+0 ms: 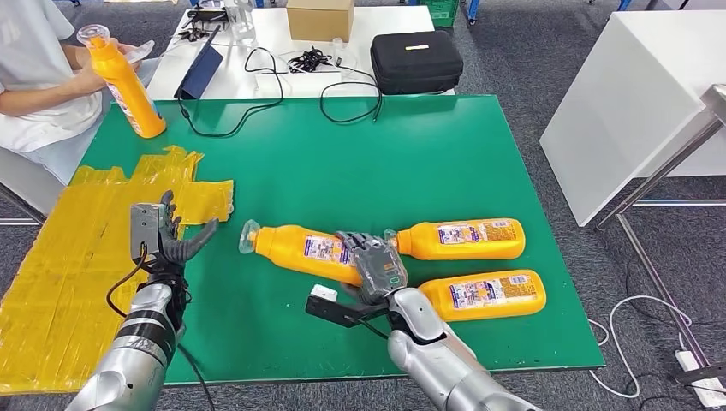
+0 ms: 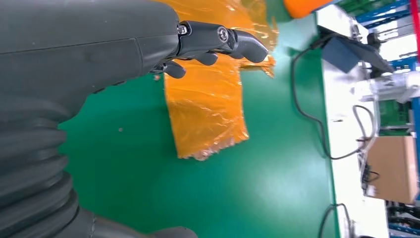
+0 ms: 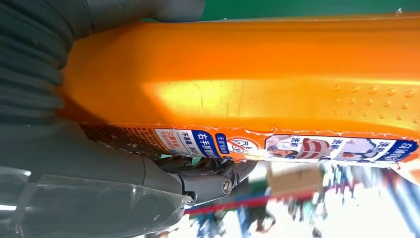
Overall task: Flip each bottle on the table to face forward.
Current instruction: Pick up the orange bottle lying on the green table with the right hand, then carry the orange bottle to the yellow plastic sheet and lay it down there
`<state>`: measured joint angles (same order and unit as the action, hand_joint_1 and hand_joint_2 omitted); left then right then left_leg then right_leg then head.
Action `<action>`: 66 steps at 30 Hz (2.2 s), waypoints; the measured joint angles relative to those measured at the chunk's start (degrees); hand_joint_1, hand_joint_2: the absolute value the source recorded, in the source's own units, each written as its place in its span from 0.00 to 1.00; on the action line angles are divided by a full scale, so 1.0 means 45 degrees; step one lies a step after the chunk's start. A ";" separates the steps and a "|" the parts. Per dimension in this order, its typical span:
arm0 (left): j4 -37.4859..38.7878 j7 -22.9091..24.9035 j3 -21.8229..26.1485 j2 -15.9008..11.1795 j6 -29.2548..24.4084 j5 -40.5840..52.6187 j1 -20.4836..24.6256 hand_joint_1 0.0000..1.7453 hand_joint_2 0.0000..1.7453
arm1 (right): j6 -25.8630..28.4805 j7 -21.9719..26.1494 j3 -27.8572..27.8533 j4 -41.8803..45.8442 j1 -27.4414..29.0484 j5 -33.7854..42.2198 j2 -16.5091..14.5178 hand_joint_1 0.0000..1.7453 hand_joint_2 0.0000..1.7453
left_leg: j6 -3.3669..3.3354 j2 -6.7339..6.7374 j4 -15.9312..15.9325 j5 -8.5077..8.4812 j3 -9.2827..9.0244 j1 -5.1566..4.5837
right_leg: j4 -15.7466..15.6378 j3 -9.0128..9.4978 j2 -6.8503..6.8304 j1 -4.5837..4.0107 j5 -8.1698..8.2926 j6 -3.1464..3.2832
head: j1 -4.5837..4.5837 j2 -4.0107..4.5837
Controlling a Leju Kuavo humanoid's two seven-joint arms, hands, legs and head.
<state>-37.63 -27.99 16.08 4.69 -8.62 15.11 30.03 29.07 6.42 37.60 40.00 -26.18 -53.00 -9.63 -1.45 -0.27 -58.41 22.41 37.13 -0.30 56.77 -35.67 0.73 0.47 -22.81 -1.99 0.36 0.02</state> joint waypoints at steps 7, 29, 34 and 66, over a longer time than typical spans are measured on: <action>-0.1961 0.0355 -0.1499 0.0795 0.0258 0.0116 -0.0580 0.00 1.00 | 0.1484 0.1923 -0.2342 0.1426 0.0964 0.0904 -0.0333 1.00 1.00 | -0.0002 -0.0012 0.0000 0.0002 0.0021 -0.0009 | -0.0003 -0.0010 -0.0012 0.0008 -0.0001 -0.0001 | 0.0001 0.0000; -0.6990 0.2857 -0.7790 0.1826 0.4949 -0.6585 -0.1893 0.00 1.00 | 0.2227 0.3933 -0.3804 0.3949 0.2195 0.2137 -0.1469 1.00 1.00 | -0.0003 -0.0012 0.0001 0.0005 0.0044 -0.0007 | -0.0004 -0.0029 -0.0016 0.0006 -0.0001 -0.0001 | -0.0001 0.0000; -0.7249 0.2890 -0.8224 0.1719 0.4991 -0.6672 -0.1981 0.00 1.00 | 0.2231 0.3964 -0.3810 0.3894 0.2196 0.2137 -0.1565 1.00 1.00 | -0.0003 -0.0012 0.0001 0.0005 0.0045 -0.0008 | -0.0004 -0.0032 -0.0016 0.0007 -0.0001 -0.0001 | -0.0001 0.0000; -0.7439 0.2413 -0.8343 0.1433 0.3606 -0.5774 -0.2594 0.00 1.00 | 0.2196 0.2952 -0.2446 0.1735 0.1574 -0.0023 -0.2206 1.00 1.00 | -0.0001 -0.0004 0.0002 0.0005 0.0051 0.0002 | -0.0004 -0.0047 -0.0014 -0.0002 -0.0003 0.0001 | -0.0002 0.0000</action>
<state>-71.10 -17.14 -21.47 11.14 7.61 -10.87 18.36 38.95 19.70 26.59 47.81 -19.10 -53.10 -19.56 -1.46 -0.28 -58.40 22.44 37.36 -0.29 56.76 -35.88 0.66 0.46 -22.83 -1.98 0.34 0.02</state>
